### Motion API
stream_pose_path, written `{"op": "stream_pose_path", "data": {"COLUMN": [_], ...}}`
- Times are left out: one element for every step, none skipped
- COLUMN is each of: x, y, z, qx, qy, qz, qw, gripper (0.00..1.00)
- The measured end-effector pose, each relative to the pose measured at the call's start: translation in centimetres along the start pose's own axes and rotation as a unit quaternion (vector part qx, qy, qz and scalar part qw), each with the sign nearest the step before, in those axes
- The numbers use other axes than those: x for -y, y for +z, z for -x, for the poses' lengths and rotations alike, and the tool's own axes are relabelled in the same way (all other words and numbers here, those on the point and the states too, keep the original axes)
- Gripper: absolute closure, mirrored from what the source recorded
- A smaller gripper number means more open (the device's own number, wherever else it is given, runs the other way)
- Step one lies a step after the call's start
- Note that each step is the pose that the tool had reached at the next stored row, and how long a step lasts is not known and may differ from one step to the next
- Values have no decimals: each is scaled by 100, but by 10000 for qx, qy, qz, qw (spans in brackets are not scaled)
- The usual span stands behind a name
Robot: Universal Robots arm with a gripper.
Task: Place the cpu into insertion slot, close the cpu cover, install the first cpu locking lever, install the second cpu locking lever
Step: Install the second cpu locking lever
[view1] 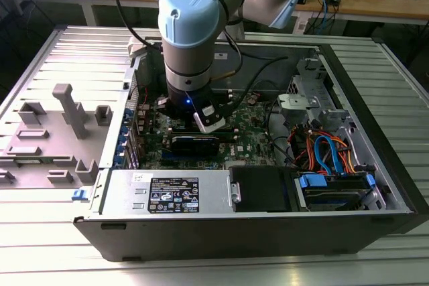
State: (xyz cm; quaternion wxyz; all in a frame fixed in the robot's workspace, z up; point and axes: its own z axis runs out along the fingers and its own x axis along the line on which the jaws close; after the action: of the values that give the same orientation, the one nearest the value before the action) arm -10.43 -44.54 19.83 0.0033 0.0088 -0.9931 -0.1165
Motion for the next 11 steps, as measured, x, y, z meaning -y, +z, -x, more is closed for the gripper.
{"op": "stream_pose_path", "data": {"x": [0, -1, -4, -7, -9, -12, -16, -20, -24, -29, -35], "y": [1, -3, -14, -22, -35, -51, -67, -84, -99, -120, -145], "z": [0, 0, 0, 1, 0, -1, -1, -1, -1, -1, -1], "qx": [1, 2, 2, 4, 2, 1, 2, 1, 1, 2, 2], "qy": [0, 1, 0, 0, 0, 1, 1, 1, 1, 1, 1], "qz": [-8, -21, -20, -17, -20, -21, -21, -22, -22, -22, -22], "qw": [10000, 10000, 10000, 10000, 10000, 10000, 10000, 10000, 10000, 10000, 10000], "gripper": [89, 89, 89, 89, 89, 89, 89, 89, 89, 89, 89]}}
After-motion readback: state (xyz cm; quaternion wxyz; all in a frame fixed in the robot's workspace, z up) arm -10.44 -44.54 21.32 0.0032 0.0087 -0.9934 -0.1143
